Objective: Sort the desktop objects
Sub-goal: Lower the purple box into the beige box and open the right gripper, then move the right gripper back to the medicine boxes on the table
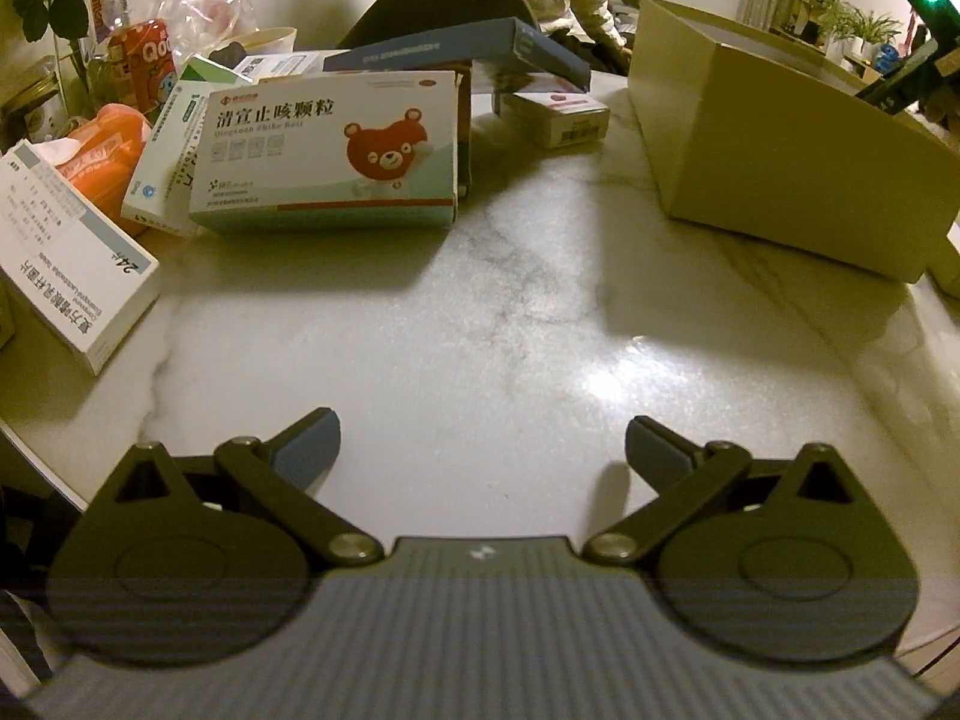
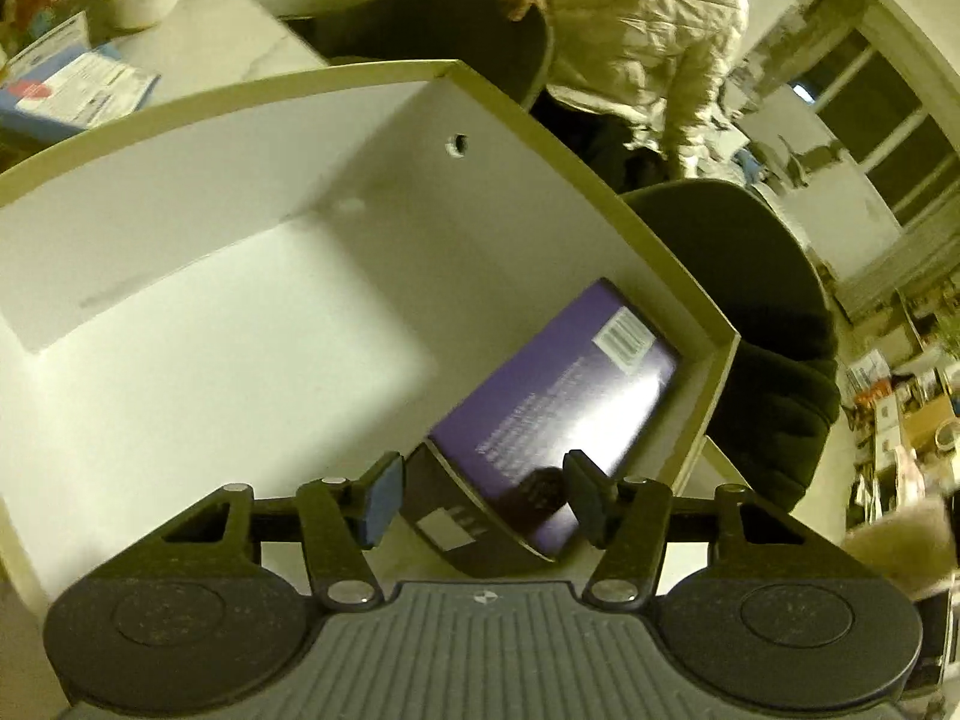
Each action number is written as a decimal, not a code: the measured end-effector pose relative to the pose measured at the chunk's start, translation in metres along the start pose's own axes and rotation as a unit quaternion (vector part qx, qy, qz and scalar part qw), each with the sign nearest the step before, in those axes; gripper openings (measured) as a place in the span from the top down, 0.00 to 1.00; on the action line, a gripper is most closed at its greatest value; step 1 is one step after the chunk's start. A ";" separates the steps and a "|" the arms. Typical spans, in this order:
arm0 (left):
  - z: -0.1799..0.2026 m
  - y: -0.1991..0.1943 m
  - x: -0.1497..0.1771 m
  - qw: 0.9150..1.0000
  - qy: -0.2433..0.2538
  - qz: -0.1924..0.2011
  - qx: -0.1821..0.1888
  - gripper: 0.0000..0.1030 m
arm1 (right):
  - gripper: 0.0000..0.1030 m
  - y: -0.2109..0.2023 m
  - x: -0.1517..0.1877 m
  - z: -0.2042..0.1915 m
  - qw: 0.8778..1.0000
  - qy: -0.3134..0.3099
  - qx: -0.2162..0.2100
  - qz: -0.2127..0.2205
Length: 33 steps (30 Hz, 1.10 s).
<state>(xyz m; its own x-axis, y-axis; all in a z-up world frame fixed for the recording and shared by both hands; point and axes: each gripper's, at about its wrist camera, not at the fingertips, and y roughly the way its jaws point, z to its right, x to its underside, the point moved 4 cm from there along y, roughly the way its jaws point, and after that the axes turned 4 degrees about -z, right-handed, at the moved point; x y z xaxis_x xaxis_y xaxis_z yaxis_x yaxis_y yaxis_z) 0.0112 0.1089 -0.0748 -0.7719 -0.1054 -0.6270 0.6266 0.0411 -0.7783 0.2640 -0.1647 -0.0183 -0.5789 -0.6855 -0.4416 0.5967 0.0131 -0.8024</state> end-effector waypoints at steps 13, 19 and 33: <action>-0.007 -0.001 -0.002 1.000 -0.014 0.000 0.001 0.00 | 0.39 0.004 0.002 0.008 0.998 0.055 0.005 0.023; -0.021 -0.007 -0.003 1.000 -0.029 0.007 -0.007 0.00 | 0.37 0.004 0.003 0.005 0.997 0.074 0.015 0.029; -0.082 -0.023 -0.014 0.994 -0.088 0.033 -0.058 0.00 | 0.21 -0.034 0.018 0.002 0.982 0.169 -0.052 0.067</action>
<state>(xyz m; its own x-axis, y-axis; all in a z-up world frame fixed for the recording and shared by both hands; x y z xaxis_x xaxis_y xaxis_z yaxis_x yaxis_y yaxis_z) -0.0015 0.1907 -0.0512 -0.6920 -0.2706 -0.6693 0.6512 0.1664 -0.7405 0.2346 -0.1789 0.0026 -0.6608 -0.3924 -0.6397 0.6298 0.1736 -0.7571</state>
